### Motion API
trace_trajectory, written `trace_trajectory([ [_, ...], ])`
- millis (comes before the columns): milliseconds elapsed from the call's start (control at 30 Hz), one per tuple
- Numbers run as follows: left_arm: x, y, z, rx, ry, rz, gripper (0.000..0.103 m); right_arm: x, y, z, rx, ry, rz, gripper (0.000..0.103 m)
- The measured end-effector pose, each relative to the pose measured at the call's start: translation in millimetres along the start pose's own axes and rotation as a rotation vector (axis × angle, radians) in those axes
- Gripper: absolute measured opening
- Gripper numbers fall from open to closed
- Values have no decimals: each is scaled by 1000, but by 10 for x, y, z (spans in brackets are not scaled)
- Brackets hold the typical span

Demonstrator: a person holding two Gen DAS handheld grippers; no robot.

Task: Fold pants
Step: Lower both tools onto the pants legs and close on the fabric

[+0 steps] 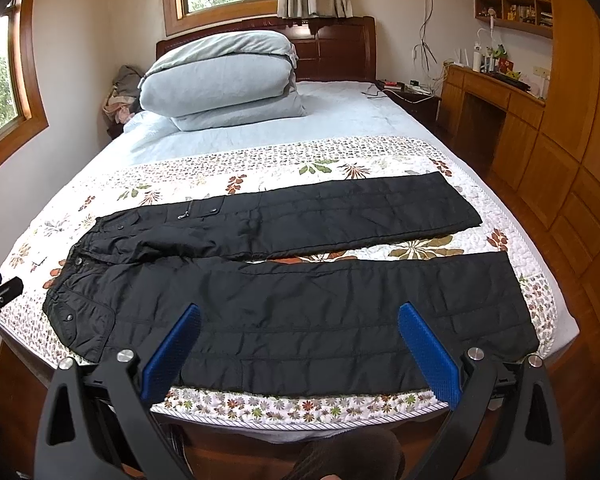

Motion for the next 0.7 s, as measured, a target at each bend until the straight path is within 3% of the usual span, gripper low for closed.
trace_trajectory([
  [200, 6, -58, 28, 9, 9, 17, 101, -9, -42, 5, -17, 13, -2, 100],
  [267, -24, -94, 64, 65, 33, 42, 101, -69, -23, -54, -30, 22, -15, 100],
  [400, -266, -311, 194, 162, 70, 100, 101, -551, -78, -422, 54, 116, -31, 100],
  [467, -419, -535, 269, 167, 59, 160, 101, -806, -216, -631, 58, 148, 17, 100],
  [567, -698, -1044, 509, 101, 53, 295, 101, -1197, -673, -1063, 57, 158, 161, 100],
  [700, -976, -1749, 899, 94, 181, 515, 101, -1567, -1570, -1755, 76, 113, 373, 100],
])
Point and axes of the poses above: each gripper's, at about its wrist camera, not at the fingertips, and y roughly against the way its jaws point, z to its left, x to its underside, the point moved 6 cm from there along -y, roughly the way its jaws point, and after that the axes turned 9 degrees about y, right-handed, at the moved point
